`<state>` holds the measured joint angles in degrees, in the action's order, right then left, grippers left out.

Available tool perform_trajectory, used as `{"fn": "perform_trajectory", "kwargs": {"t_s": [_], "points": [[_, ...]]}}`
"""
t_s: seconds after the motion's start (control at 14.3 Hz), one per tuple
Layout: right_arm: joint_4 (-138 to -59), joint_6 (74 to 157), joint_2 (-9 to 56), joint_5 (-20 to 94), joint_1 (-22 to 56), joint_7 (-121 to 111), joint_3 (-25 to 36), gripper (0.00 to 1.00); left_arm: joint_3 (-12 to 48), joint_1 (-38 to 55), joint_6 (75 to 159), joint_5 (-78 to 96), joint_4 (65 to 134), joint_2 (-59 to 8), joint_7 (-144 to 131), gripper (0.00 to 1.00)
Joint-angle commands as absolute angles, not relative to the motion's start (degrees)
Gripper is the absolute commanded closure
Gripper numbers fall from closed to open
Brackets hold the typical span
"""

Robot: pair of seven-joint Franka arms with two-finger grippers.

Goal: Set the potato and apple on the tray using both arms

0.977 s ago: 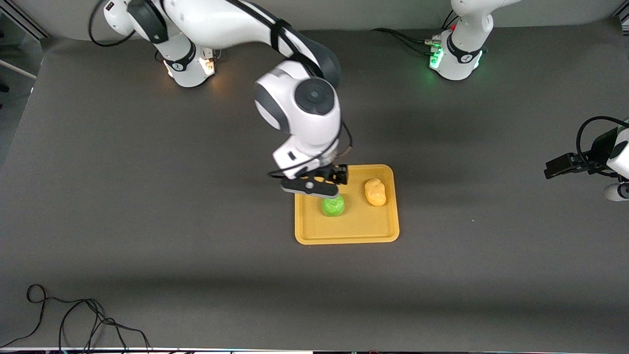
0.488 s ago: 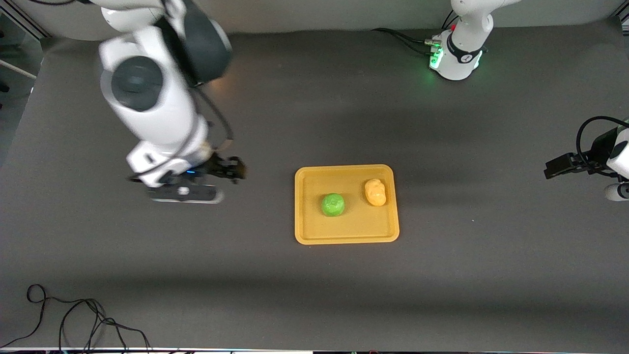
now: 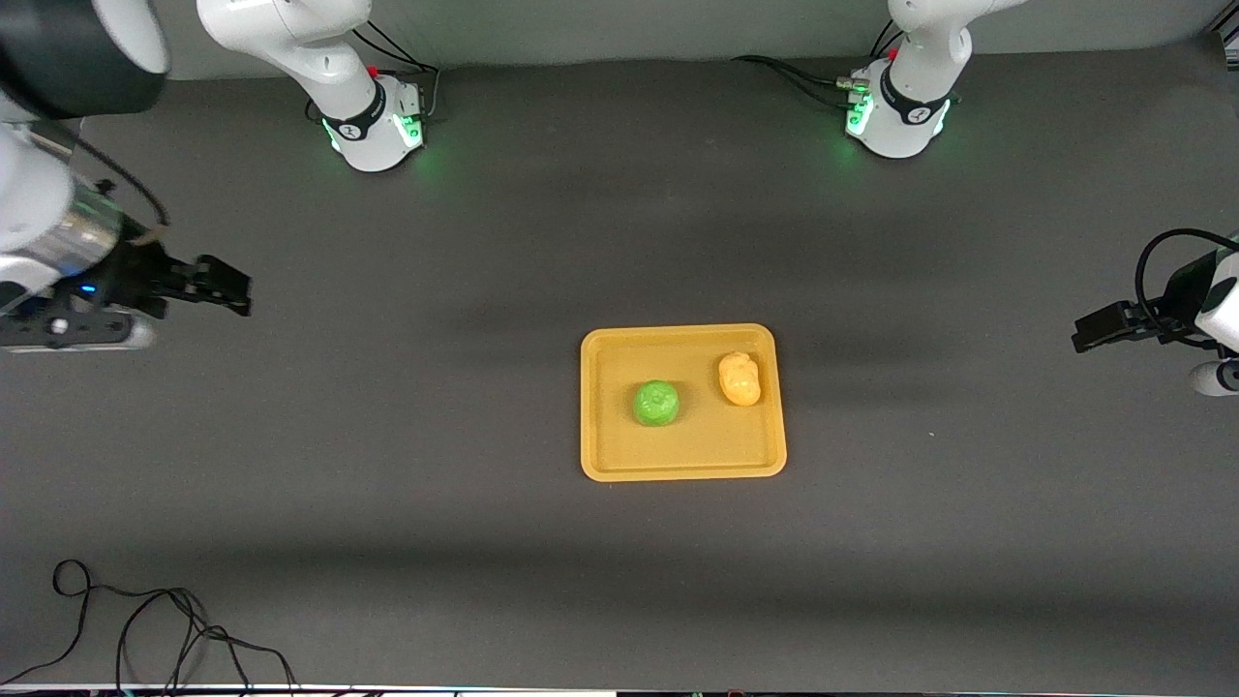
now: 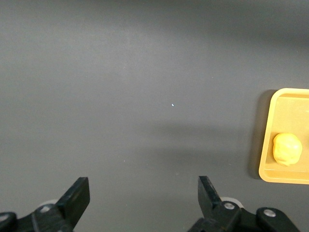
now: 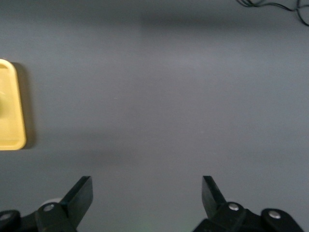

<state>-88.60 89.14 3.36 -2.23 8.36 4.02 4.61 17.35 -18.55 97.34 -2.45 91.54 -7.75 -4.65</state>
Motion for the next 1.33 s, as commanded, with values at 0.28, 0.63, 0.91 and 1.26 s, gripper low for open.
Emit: {"fn": "perform_trajectory", "kwargs": {"t_s": [0.28, 0.63, 0.91, 1.26], "points": [[-91.06, 90.79, 1.49, 0.09, -0.88, -2.29, 3.43, 0.00, 17.23, -18.37, 97.29, -2.55, 90.88, -7.91, -4.22, 0.00], [-90.44, 90.79, 1.85, -1.32, -0.18, -1.50, 3.43, 0.00, 17.23, -18.46, 97.29, -2.46, 90.88, -7.91, -4.04, 0.00], [-90.53, 90.18, 1.32, -0.97, -0.44, -0.35, 3.25, 0.00, 17.23, -18.54, 97.29, -2.46, 90.88, -8.17, -4.04, 0.00], [-90.62, 89.56, 1.05, -0.53, -0.09, -0.26, 3.52, 0.00, 17.23, -18.46, 96.68, -2.11, 90.35, -8.17, -3.78, 0.00]]}}
